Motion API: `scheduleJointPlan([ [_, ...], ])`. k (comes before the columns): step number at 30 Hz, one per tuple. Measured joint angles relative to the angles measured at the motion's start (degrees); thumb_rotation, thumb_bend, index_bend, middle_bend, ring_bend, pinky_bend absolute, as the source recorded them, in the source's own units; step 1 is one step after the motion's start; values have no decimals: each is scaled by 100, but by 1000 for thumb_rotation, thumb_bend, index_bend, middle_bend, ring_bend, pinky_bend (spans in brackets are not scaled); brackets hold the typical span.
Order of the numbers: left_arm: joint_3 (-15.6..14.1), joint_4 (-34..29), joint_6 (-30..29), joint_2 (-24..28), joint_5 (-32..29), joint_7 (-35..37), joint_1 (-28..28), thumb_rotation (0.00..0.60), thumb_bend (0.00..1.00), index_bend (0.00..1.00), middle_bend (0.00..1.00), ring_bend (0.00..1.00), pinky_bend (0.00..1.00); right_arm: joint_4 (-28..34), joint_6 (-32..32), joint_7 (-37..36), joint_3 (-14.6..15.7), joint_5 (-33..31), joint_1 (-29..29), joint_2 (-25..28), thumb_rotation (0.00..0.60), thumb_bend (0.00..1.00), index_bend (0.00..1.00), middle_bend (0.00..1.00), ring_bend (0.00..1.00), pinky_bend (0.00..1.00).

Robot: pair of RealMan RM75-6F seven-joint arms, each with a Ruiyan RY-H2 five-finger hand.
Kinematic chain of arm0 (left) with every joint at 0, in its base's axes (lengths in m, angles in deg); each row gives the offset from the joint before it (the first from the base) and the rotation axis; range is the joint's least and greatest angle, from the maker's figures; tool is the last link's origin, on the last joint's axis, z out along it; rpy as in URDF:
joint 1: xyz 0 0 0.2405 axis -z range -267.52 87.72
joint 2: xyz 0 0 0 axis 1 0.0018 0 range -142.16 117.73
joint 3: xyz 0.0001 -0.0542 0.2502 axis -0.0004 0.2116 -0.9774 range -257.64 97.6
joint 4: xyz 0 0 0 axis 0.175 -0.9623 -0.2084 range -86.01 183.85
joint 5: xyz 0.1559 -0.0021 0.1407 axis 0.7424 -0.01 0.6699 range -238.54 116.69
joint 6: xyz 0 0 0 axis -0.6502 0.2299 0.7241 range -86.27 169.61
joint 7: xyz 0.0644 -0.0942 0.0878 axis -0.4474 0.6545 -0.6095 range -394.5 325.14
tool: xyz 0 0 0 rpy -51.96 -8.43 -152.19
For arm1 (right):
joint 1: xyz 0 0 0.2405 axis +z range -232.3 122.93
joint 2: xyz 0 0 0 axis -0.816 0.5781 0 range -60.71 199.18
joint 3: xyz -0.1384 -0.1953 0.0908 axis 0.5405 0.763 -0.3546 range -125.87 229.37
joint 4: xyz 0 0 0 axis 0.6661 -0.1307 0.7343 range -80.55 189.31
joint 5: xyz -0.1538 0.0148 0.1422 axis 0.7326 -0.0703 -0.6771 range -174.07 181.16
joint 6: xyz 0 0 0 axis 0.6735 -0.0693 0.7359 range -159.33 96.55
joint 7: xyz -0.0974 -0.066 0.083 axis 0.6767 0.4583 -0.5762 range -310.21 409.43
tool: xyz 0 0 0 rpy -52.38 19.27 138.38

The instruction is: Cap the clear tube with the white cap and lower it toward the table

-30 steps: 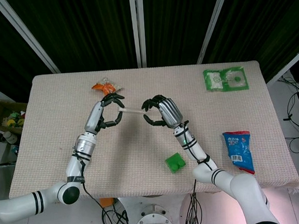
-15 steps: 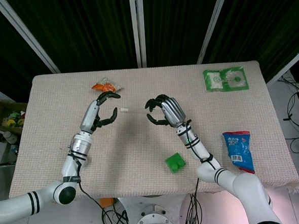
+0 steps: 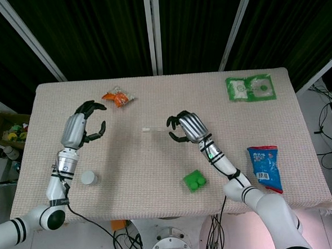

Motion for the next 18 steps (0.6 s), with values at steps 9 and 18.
scheduleJointPlan([
  [9,-93,-8,-1,79,-16,60,-126,451,446,300,245,129,148,-577,585,148,99,-3,188,-401,600,573,654,558,403,327],
  [18,-106,6,-72,80,87,156,-184,448,427,300,245,129,148,-552,871,515,144,-42,208,-357,600,375,324,363,217,220],
])
